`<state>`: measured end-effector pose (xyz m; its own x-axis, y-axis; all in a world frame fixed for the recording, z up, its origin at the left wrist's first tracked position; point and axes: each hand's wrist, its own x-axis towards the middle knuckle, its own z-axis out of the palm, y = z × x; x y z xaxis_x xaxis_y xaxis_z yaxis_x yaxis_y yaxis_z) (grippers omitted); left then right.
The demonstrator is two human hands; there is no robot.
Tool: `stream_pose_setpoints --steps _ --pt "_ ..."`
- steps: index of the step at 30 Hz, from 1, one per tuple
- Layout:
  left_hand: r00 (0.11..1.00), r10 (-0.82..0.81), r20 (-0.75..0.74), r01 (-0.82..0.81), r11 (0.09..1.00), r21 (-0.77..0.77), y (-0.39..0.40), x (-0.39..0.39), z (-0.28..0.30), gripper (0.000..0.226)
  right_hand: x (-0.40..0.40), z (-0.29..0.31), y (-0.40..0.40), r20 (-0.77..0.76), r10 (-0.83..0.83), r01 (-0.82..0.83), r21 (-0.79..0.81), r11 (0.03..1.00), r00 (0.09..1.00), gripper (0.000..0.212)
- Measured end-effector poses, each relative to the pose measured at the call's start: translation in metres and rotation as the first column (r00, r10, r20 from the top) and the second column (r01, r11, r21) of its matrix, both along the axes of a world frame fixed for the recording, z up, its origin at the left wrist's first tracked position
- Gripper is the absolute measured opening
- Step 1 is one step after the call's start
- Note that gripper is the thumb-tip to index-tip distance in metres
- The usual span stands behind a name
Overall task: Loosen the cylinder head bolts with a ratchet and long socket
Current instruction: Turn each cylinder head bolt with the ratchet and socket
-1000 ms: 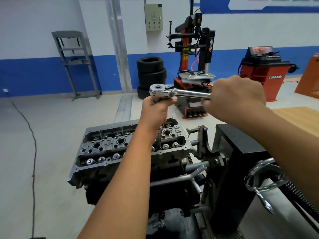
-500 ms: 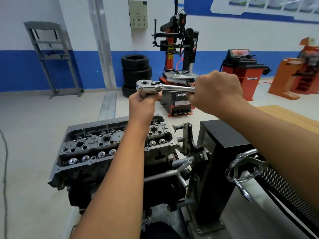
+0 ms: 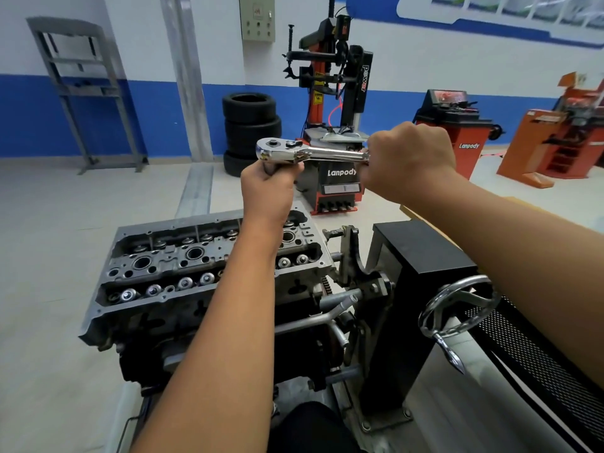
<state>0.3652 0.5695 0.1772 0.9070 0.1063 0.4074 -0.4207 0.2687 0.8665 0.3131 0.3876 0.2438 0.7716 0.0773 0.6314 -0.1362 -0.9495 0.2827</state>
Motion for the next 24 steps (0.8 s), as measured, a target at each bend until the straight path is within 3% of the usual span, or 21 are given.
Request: stream_pose_setpoints --steps 24 --pt "0.999 0.025 0.025 -0.024 0.999 -0.023 0.0 0.008 -0.003 0.027 0.051 0.003 -0.019 0.097 0.298 -0.294 -0.047 0.955 0.95 0.043"
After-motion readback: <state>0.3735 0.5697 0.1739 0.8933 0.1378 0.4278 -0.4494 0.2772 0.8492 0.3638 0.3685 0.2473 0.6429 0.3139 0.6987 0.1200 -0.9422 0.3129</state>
